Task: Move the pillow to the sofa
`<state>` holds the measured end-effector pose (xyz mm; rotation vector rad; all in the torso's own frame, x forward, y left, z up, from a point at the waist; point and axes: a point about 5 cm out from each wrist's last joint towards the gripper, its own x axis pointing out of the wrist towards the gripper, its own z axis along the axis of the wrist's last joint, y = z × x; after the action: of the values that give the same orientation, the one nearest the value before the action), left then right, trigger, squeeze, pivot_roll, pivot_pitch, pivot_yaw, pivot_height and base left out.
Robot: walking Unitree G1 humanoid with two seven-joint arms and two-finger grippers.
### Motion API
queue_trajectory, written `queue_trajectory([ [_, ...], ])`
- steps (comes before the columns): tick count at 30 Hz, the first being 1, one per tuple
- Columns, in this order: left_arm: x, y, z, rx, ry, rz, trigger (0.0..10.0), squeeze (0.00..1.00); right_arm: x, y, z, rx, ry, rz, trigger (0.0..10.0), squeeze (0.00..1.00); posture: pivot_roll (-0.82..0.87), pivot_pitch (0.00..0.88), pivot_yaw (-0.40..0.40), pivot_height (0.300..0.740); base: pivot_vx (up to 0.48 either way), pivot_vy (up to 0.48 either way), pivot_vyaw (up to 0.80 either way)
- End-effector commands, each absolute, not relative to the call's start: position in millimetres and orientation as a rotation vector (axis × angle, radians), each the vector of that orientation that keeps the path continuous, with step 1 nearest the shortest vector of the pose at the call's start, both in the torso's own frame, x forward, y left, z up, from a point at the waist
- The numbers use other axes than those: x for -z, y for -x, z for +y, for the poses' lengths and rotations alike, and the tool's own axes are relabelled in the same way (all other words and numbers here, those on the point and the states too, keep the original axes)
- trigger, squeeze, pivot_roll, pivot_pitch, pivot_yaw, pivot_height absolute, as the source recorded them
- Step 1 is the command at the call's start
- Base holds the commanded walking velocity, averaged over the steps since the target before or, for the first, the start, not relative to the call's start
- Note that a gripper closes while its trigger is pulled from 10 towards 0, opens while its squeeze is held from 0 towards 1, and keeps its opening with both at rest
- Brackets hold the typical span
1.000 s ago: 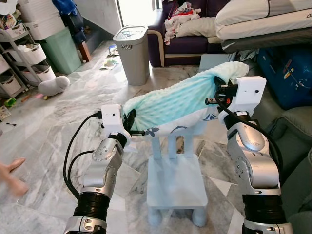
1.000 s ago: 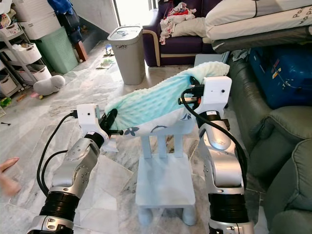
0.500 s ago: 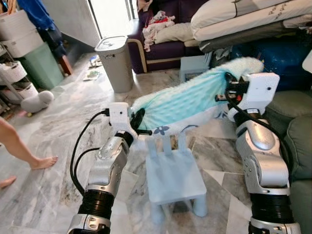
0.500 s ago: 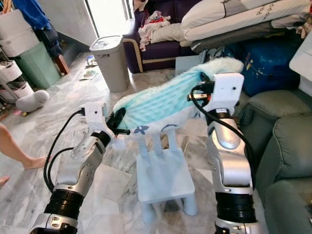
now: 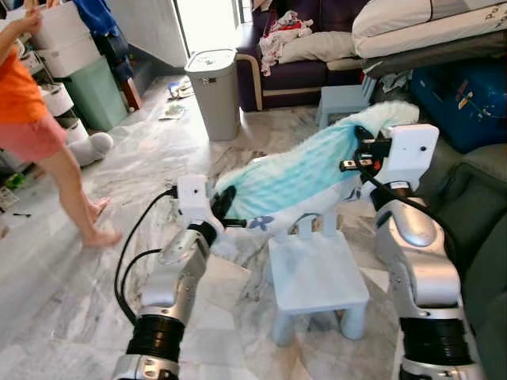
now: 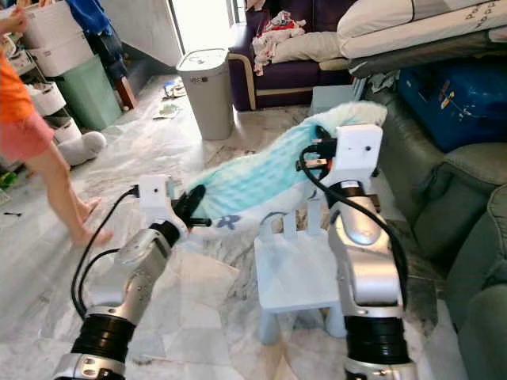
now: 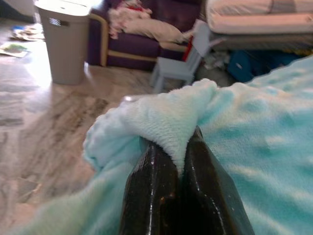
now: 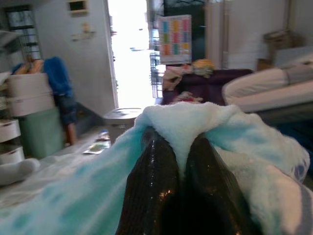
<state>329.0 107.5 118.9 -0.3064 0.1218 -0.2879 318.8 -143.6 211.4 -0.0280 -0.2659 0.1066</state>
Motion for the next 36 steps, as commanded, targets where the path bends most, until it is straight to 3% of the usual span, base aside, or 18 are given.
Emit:
queue_trajectory([
  [1, -128, -333, 106, 0.299, 0.322, 0.099, 10.0, 0.0, -221, -319, -144, -0.108, 0.029, -0.297, 10.0, 0.0, -0.24, 0.002, 0.132, 0.74, 0.0, 0.0, 0.0],
  [10, -112, -332, 113, 0.244, 0.391, 0.125, 10.0, 0.0, -206, -319, -145, -0.123, 0.06, -0.237, 10.0, 0.0, -0.25, 0.0, 0.103, 0.74, 0.0, 0.0, -0.6],
  [24, -104, -323, 111, 0.142, 0.437, 0.082, 10.0, 0.0, -210, -324, -140, -0.223, 0.117, -0.232, 10.0, 0.0, -0.21, 0.0, -0.028, 0.74, 0.0, 0.0, 0.0],
  [31, -109, -323, 114, 0.115, 0.416, 0.044, 10.0, 0.0, -210, -327, -138, -0.241, 0.113, -0.243, 10.0, 0.0, -0.18, 0.0, -0.02, 0.74, 0.0, 0.0, 0.0],
  [36, -111, -326, 116, 0.147, 0.391, 0.048, 10.0, 0.0, -206, -328, -136, -0.205, 0.092, -0.243, 10.0, 0.0, -0.19, 0.0, 0.027, 0.74, 0.0, 0.0, -0.45],
])
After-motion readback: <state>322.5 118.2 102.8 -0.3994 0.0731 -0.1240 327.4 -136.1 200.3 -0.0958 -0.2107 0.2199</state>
